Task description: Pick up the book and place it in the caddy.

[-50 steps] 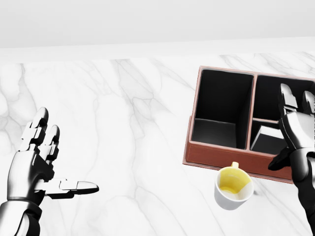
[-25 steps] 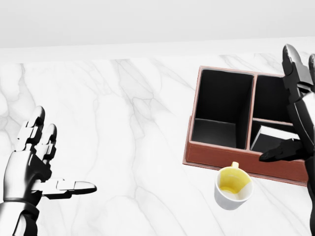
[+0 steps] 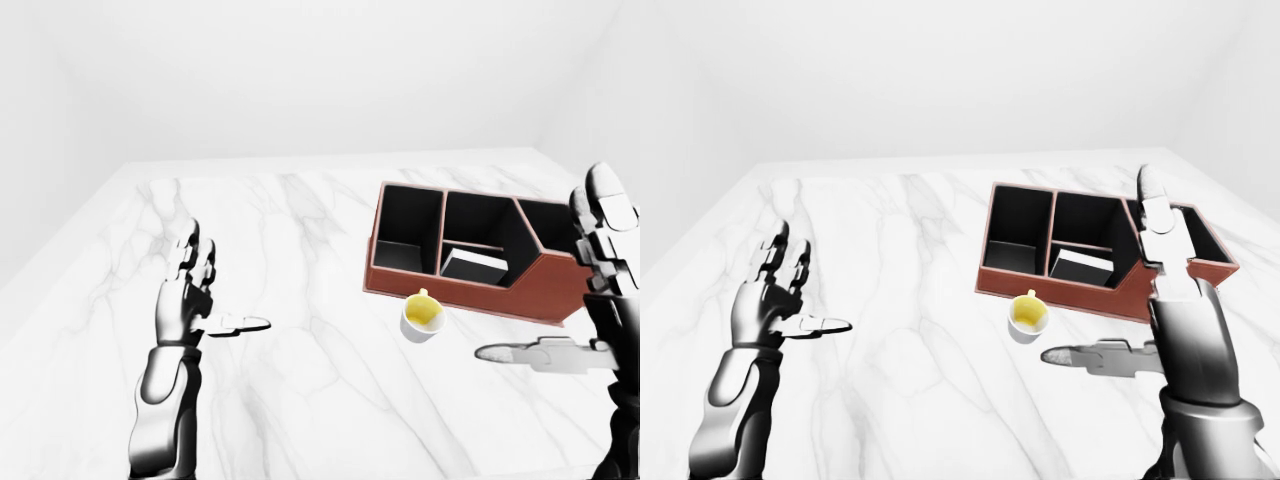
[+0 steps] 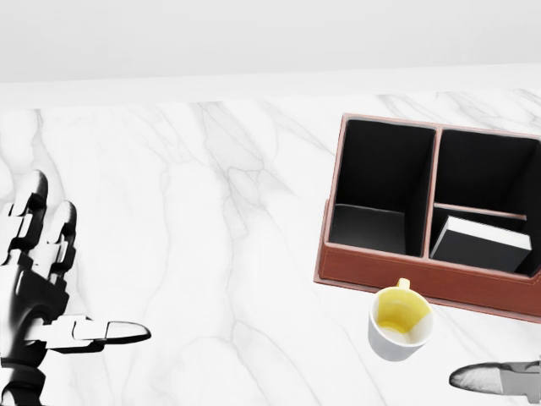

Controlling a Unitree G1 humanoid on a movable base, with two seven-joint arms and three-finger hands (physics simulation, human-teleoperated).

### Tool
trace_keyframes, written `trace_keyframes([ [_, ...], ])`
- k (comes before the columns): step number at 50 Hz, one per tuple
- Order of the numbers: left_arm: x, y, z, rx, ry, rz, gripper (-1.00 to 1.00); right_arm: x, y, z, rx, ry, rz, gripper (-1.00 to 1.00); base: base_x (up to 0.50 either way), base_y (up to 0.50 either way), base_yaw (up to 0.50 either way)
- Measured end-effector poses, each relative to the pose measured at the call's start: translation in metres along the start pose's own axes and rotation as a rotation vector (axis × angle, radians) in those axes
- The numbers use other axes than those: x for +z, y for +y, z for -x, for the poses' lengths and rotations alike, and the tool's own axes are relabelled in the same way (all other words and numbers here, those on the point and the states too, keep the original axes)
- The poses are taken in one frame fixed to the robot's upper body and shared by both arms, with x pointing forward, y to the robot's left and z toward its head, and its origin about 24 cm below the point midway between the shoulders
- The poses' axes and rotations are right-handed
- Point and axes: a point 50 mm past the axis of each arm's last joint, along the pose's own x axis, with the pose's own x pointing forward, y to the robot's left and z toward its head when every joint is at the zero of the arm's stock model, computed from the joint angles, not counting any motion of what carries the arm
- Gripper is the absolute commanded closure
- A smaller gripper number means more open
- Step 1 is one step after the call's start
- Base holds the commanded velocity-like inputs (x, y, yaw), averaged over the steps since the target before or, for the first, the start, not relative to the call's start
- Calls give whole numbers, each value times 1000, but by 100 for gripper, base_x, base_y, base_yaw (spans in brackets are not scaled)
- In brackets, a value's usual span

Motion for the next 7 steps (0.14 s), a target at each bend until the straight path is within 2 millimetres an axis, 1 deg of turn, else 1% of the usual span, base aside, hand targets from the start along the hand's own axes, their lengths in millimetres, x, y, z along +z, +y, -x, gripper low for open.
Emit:
trace_keyframes([
  [7, 20, 5, 14, -1, -80, 24, -100, 9, -2, 19, 2, -42, -116, -100, 0, 0, 0],
])
